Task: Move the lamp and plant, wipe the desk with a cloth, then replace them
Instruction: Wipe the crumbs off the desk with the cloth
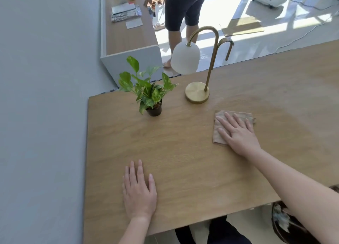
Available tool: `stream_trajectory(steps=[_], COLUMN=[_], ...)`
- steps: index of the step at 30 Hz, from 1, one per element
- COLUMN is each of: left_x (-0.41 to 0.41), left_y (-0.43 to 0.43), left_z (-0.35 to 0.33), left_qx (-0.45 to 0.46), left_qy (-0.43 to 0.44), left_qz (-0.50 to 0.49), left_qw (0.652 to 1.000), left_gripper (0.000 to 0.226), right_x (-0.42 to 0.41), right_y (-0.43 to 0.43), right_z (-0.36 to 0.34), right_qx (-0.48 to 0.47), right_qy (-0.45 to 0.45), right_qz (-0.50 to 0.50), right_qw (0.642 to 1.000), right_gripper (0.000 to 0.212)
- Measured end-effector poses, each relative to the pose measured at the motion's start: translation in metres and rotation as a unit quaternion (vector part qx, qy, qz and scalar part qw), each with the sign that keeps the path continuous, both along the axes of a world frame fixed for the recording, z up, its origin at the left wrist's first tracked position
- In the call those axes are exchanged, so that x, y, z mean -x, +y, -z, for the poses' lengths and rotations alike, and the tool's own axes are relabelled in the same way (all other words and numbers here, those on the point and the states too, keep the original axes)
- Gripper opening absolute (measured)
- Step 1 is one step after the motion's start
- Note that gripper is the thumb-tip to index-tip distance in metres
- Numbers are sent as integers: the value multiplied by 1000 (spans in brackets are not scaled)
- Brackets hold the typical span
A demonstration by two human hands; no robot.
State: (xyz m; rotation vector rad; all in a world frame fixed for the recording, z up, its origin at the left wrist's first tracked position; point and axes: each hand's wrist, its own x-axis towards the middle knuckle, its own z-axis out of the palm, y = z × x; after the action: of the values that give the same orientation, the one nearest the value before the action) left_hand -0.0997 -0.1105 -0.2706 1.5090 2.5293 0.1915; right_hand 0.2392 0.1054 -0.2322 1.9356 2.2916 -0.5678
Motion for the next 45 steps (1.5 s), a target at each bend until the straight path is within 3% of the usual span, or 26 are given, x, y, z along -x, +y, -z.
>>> stream_trajectory(steps=[4, 9, 13, 17, 23, 30, 36, 45], left_x=[2, 5, 4, 6, 3, 3, 3, 1], left_y=[2, 2, 3, 6, 5, -2, -7, -5], left_z=[0, -2, -3, -1, -2, -3, -3, -7], left_qx=[8, 8, -2, -14, -8, -11, -8, -7], left_qy=[1, 5, -1, -2, -12, -17, -21, -32], left_qz=[-5, -5, -6, -6, -8, -5, 5, 12], left_qw=[1000, 1000, 1000, 1000, 1000, 1000, 1000, 999], left_gripper=[69, 70, 70, 69, 65, 65, 66, 66], right_x=[57, 87, 39, -10, 46, 23, -34, 43], right_y=[38, 5, -45, -37, -27, -110, -144, -98], right_z=[5, 12, 11, 0, 13, 14, 11, 14], right_qx=[-1, 4, -11, -1, -6, -11, -4, -2], right_qy=[3, 22, 6, -10, -17, -7, -21, -12], right_qz=[34, -116, -207, -151, -13, -168, -190, 10], right_qw=[999, 993, 978, 988, 1000, 986, 981, 1000], right_gripper=[60, 56, 54, 54, 59, 55, 56, 58])
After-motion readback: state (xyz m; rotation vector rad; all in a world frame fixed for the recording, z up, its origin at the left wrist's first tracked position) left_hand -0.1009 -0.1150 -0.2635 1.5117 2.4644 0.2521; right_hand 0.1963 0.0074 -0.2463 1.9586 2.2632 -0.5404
